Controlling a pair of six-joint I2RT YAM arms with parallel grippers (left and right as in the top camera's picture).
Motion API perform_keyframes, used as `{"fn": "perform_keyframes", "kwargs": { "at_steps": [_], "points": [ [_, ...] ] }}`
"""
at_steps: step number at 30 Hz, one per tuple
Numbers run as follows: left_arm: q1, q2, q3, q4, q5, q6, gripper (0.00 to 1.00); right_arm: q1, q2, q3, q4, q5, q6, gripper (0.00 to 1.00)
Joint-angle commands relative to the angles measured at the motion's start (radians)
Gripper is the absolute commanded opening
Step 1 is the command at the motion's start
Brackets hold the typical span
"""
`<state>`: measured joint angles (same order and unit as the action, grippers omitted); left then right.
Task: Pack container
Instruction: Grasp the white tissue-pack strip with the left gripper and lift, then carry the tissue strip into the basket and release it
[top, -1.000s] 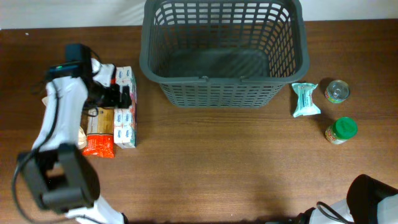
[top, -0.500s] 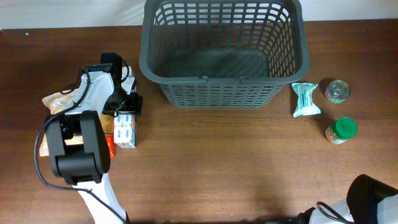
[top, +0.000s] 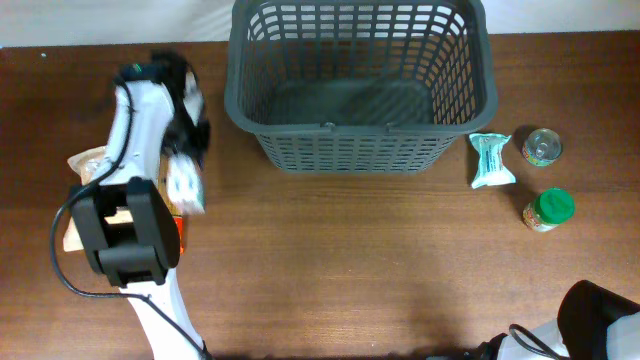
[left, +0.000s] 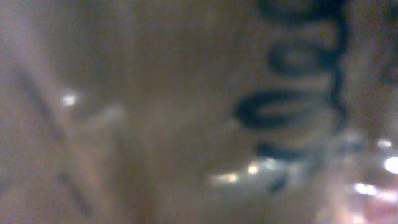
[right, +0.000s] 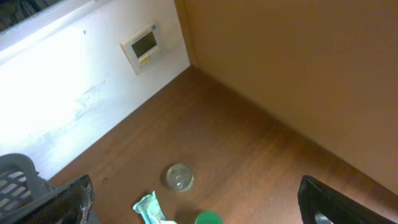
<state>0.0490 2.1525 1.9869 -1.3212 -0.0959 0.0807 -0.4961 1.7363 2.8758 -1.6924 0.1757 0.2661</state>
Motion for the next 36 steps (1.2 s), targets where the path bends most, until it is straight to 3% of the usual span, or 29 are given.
{"fn": "perform_keyframes", "kwargs": {
  "at_steps": [1, 5, 9, 13, 20, 24, 27, 34, 35, 36],
  "points": [
    [0.008, -0.032, 0.319, -0.055, -0.122, -0.006, 0.02, -0.006, -0.007, 0.005, -0.006, 0.016, 0.012, 0.99],
    [-0.002, -0.032, 0.681, -0.074, -0.075, 0.081, 0.01, -0.006, -0.007, 0.005, -0.006, 0.016, 0.012, 0.99],
    [-0.039, -0.032, 0.979, -0.003, 0.112, 0.293, 0.02, -0.006, -0.007, 0.005, -0.006, 0.017, 0.012, 0.99],
    [-0.100, -0.032, 1.115, 0.064, 0.285, 0.472, 0.02, -0.006, -0.007, 0.005, -0.006, 0.016, 0.012, 0.99],
    [-0.306, -0.010, 1.042, 0.052, 0.375, 1.007, 0.02, -0.006, -0.007, 0.005, -0.006, 0.016, 0.012, 0.99],
    [-0.396, 0.026, 0.926, 0.053, 0.336, 1.140, 0.02, -0.006, -0.007, 0.005, -0.006, 0.016, 0.012, 0.99],
    [-0.451, 0.073, 0.829, 0.077, 0.272, 1.204, 0.02, -0.006, -0.007, 0.005, -0.006, 0.016, 0.012, 0.99],
    [-0.523, 0.250, 0.710, 0.201, 0.029, 1.204, 0.02, -0.006, -0.007, 0.005, -0.006, 0.016, 0.012, 0.99],
    [-0.527, 0.275, 0.706, 0.212, 0.021, 1.204, 0.02, -0.006, -0.007, 0.005, -0.006, 0.016, 0.012, 0.99],
    [-0.529, 0.299, 0.701, 0.223, 0.016, 1.204, 0.09, -0.006, -0.007, 0.005, -0.006, 0.016, 0.012, 0.99]
  ]
}}
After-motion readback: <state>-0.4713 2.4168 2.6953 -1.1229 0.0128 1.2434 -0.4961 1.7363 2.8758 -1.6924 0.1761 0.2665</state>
